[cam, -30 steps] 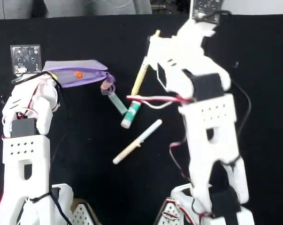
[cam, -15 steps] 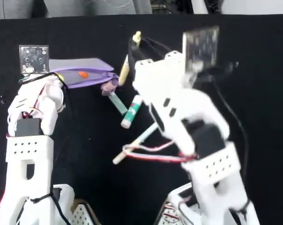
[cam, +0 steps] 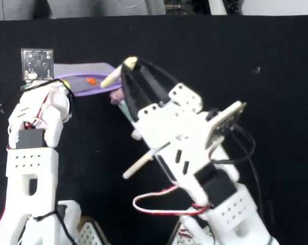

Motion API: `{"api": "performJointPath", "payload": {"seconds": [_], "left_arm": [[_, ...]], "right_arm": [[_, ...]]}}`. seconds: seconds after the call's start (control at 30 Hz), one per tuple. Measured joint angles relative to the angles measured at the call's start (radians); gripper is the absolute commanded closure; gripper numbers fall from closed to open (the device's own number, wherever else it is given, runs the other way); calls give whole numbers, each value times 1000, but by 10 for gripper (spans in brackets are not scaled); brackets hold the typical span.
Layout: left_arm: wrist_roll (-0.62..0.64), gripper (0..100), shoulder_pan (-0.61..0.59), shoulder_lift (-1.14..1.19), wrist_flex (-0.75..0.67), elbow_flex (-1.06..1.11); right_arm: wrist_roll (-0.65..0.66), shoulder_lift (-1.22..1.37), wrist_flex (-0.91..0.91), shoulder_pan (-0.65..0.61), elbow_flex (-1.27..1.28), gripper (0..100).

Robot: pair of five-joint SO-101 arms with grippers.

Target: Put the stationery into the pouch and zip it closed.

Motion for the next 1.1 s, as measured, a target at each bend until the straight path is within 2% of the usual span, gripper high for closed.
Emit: {"api": "performJointPath", "payload": {"seconds": [0.37, 0.53, 0.7, 0.87, 0.93, 1.1], "left_arm": [[0, 972, 0, 0, 0, 0], [0, 972, 0, 0, 0, 0], [0, 972, 0, 0, 0, 0], [0, 972, 6, 0, 0, 0], [0, 972, 6, 0, 0, 0], [0, 972, 6, 0, 0, 0]], "right_arm": [[0, 9, -318, -11, 230, 987], [0, 153, -404, -12, 230, 987], [95, 311, -525, -12, 230, 985], [184, 427, -560, -14, 230, 982], [224, 471, -562, -15, 229, 931], [273, 582, -568, -15, 229, 649]]}}
